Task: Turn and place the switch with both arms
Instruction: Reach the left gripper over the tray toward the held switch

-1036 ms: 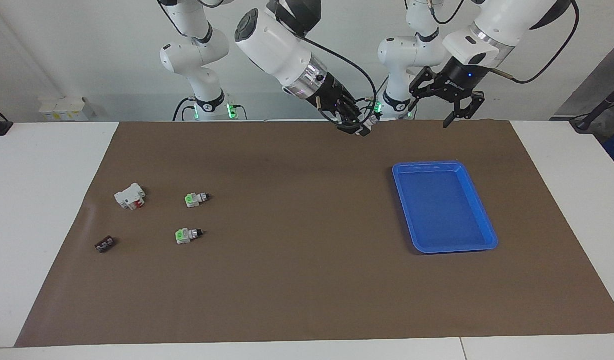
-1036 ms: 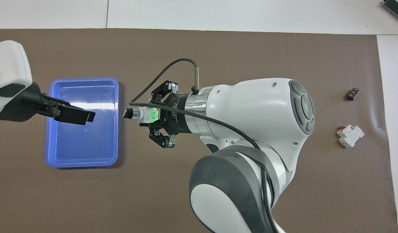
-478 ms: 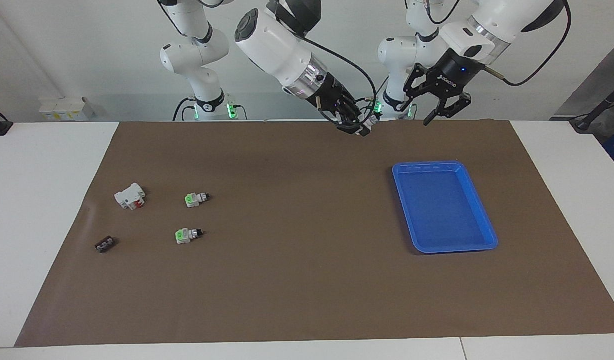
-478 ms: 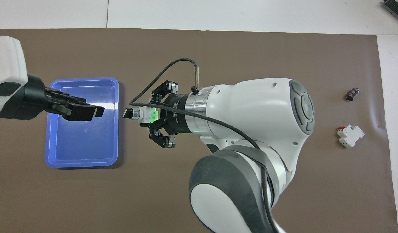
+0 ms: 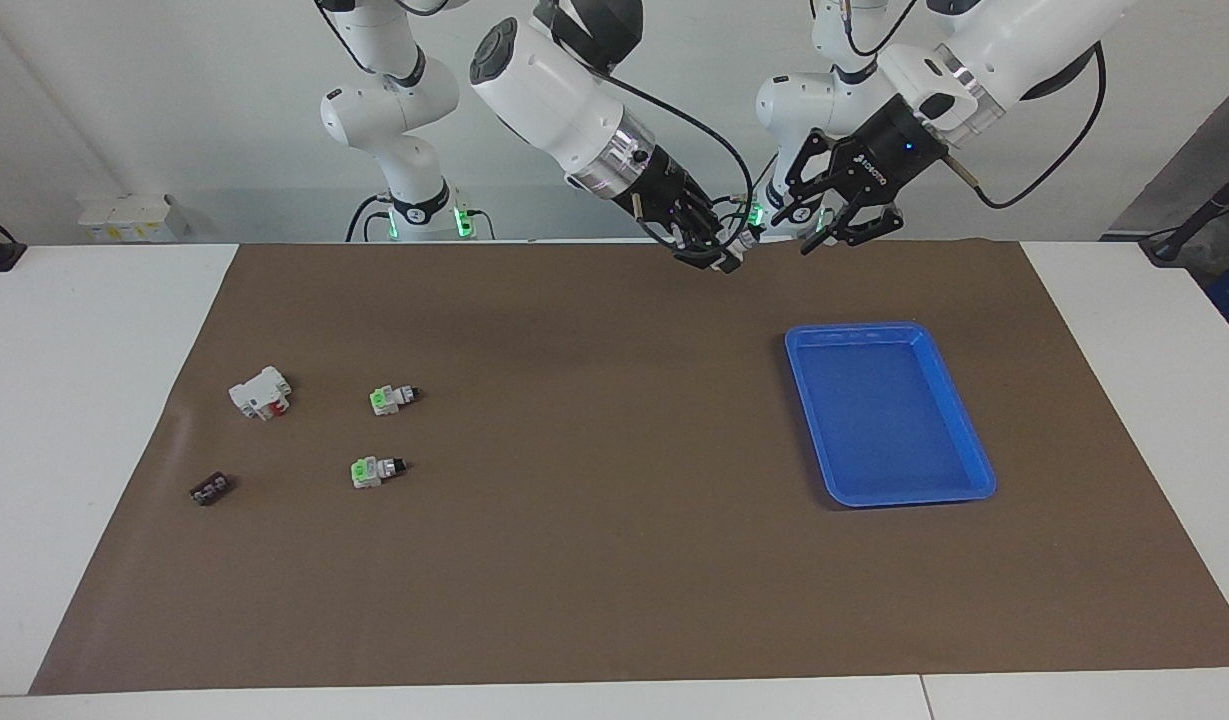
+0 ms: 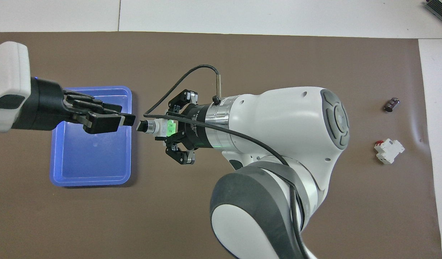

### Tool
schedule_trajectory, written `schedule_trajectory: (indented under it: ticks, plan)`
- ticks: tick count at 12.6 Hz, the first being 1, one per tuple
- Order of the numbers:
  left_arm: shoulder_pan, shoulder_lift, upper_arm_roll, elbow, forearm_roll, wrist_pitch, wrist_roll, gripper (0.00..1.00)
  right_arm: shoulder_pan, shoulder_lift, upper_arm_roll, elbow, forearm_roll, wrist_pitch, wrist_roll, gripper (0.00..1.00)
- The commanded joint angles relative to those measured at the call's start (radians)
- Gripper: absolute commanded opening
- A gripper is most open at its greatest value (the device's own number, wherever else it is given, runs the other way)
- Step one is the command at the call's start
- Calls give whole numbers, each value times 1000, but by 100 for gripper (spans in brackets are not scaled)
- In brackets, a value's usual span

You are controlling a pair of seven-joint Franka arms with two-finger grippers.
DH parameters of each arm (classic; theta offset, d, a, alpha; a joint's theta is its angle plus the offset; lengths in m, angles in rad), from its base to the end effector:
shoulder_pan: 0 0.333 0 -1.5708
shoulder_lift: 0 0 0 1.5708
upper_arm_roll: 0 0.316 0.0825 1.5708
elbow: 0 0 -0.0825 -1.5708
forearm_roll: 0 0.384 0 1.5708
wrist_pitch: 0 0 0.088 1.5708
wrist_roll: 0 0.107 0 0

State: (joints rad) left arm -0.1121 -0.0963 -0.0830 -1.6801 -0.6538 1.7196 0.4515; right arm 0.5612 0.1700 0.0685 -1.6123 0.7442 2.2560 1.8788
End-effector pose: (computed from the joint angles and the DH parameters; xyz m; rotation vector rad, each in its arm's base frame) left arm 0.5172 -0.1621 0.6574 2.3967 -0.7306 0.2758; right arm 0.5215 0.3984 0.5829 -1.6894 1.7360 0.6559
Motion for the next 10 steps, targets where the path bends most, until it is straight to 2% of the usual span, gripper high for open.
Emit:
schedule_trajectory:
  ticks: [1,2,5,6,10]
  plan:
    - [14,-71,9,-108,-91,35,127,43,-1,5,5,8,11,4,11,0]
    - [14,-71,9,-113,-121,28,153,40,-1,5,5,6,11,4,11,0]
    - [15,-69,9,-119,-153,25,205,36,-3,5,5,6,11,2,11,0]
    - [17,-71,11,-139,-177,23,232,29,-3,5,5,6,11,2,11,0]
    - [32,-68,11,-165,-213,21,300,28,-3,5,5,6,11,1,11,0]
